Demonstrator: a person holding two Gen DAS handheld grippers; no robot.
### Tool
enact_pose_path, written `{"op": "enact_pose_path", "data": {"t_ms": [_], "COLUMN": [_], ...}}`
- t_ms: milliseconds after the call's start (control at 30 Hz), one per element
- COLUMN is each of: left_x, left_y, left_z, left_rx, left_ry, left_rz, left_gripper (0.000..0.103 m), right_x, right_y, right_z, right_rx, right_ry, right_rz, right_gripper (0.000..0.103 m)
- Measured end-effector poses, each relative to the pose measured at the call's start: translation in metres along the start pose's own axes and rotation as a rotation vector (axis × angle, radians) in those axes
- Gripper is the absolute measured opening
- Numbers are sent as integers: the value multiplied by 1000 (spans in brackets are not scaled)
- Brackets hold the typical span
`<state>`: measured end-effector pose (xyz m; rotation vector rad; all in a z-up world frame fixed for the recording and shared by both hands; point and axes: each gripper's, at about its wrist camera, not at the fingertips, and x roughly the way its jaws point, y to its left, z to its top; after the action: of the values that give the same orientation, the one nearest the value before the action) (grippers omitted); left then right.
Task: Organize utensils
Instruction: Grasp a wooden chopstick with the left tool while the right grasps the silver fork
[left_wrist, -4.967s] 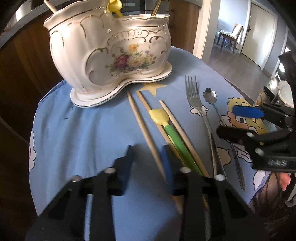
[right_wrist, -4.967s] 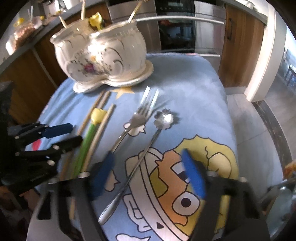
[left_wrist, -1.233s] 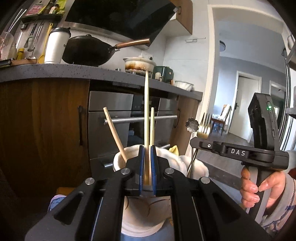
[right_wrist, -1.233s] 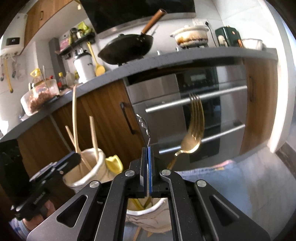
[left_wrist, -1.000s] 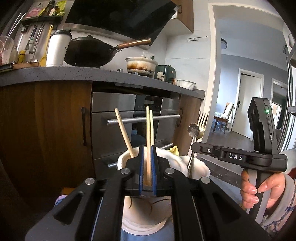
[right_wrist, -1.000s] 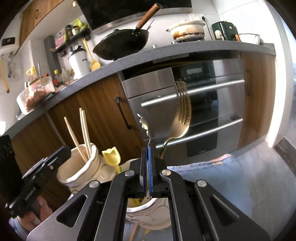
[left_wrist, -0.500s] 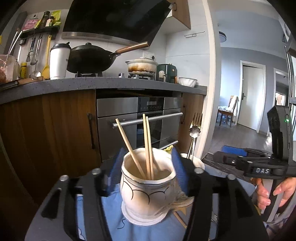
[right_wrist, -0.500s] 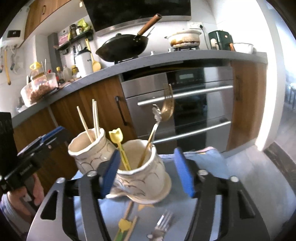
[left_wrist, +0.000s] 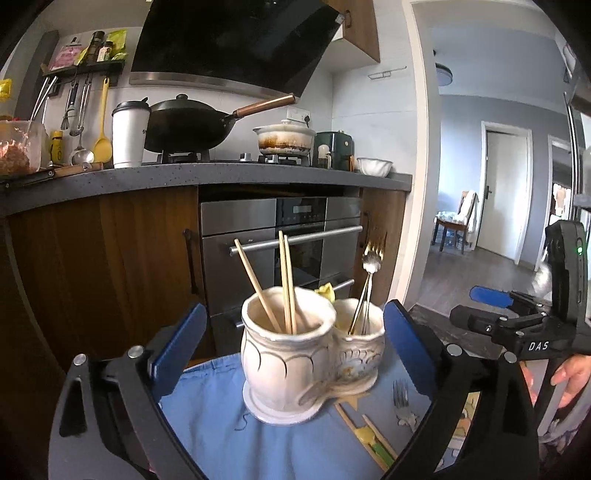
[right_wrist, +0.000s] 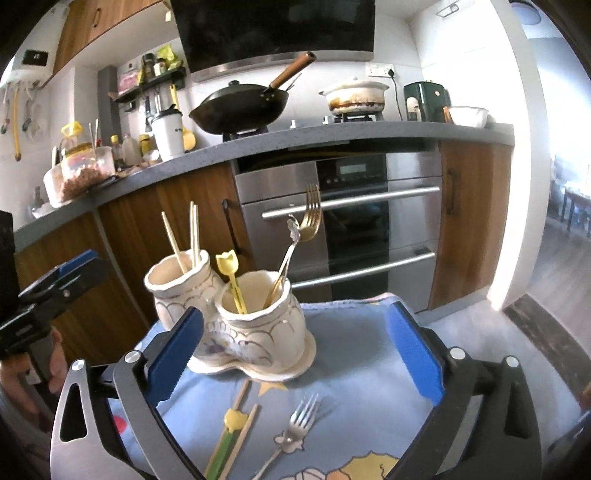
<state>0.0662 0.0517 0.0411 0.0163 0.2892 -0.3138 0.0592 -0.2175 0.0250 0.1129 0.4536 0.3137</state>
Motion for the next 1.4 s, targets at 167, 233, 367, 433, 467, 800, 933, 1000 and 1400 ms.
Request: {"op": "enact_pose_path", "data": {"t_ms": [167, 233, 367, 433, 467, 800, 933, 1000, 1400], "left_x": [-6, -8, -7, -5, -2, 26, 38, 43, 62], "left_y": [-3, -3, -2, -1, -1, -10, -26, -38, -72], "left_z": [-13, -20, -36, -46, -52, -100, -114, -121, -132], "left_rx": [8, 7, 0, -9, -18, -44, -24, 4, 23], "left_ry": [45, 68, 123, 155, 181, 363, 430, 466, 584], "left_rz": [2, 7, 15, 20, 21, 35, -6, -26, -96], "left_gripper": [97, 97, 97, 97, 97, 97, 97, 97, 61], "right_x": [-3, -3, -2, 0, 2, 20, 25, 26, 34], "right_y": [-3, -6, -13, -17, -19, -21, -25, -28, -31], "right_z": [-14, -21, -36, -44, -48, -86, -95, -97, -98], "right_rx": [5, 3, 13, 20, 21, 3, -3, 2, 17], "right_ry": [42, 60, 104, 127, 140, 278, 321, 335, 384], "right_rz": [-20, -32, -49, -56, -59, -73, -81, -85, -42], "right_gripper": [98, 98, 98, 98, 98, 98, 98, 98, 96]}}
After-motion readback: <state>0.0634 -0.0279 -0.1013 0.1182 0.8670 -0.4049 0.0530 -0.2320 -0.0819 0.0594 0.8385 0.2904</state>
